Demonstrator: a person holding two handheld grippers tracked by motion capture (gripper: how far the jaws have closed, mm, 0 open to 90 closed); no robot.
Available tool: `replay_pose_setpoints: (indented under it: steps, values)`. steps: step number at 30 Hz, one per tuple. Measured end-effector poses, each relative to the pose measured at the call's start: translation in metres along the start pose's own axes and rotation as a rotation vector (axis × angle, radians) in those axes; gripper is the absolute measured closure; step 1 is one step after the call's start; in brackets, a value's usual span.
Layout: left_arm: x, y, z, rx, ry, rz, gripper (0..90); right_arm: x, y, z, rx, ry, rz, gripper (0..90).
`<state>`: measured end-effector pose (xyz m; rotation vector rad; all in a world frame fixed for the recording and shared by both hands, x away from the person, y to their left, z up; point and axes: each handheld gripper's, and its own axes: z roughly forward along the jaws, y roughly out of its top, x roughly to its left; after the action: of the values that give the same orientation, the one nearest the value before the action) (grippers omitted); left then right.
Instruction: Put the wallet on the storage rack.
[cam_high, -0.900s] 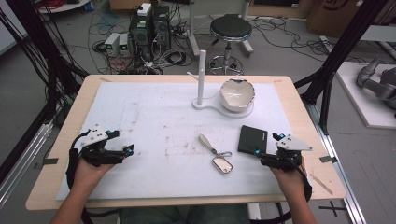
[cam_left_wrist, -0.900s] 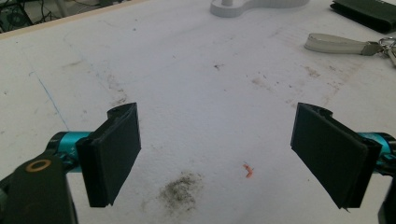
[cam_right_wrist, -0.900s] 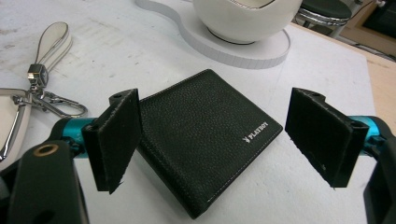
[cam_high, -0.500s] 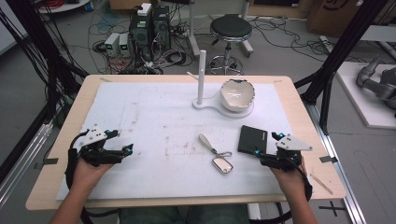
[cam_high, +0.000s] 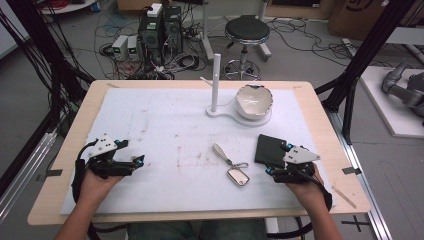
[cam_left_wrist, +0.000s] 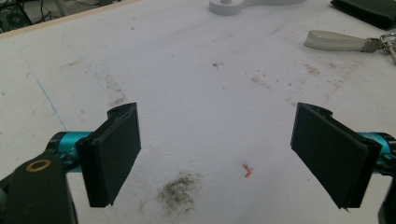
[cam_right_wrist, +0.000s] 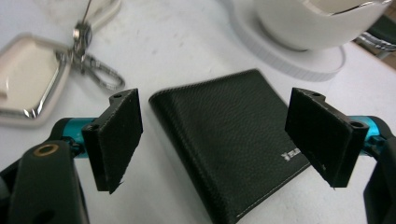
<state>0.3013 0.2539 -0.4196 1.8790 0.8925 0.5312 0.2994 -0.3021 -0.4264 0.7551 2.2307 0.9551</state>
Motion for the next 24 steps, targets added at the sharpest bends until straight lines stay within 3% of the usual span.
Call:
replay_pose_setpoints:
  steps: [1,5,7,11,17,19,21,22,24]
  values:
    - [0.000,0.000,0.000,0.002,0.000,0.000,16.0,0.001,-0.001,0.004,0.023,0.007,-0.032,19.5]
    - [0.001,0.000,0.000,0.006,0.001,-0.001,15.9,0.001,-0.001,0.007,0.048,0.015,-0.054,20.6]
    - [0.000,-0.001,0.001,0.008,0.002,-0.002,15.9,0.001,0.000,0.010,0.076,0.033,-0.096,26.6]
    - [-0.001,-0.001,0.001,0.007,0.002,-0.003,16.0,0.000,-0.001,0.014,0.118,0.037,-0.114,26.8]
    - [-0.001,-0.001,0.001,0.012,0.000,0.001,16.0,-0.002,-0.001,0.018,0.190,0.064,-0.157,34.3]
    - [-0.001,-0.001,0.002,0.016,0.002,0.000,16.0,-0.002,-0.002,0.018,0.198,0.076,-0.153,38.6]
    - [-0.002,-0.002,0.002,0.020,-0.001,0.003,16.0,-0.002,0.001,0.019,0.221,0.111,-0.160,48.6]
    - [-0.002,-0.001,0.003,0.020,-0.002,0.006,16.0,-0.002,0.001,0.019,0.221,0.111,-0.160,48.6]
    - [-0.003,-0.001,0.003,0.020,-0.002,0.005,15.9,0.000,0.005,0.019,0.246,0.099,-0.174,60.8]
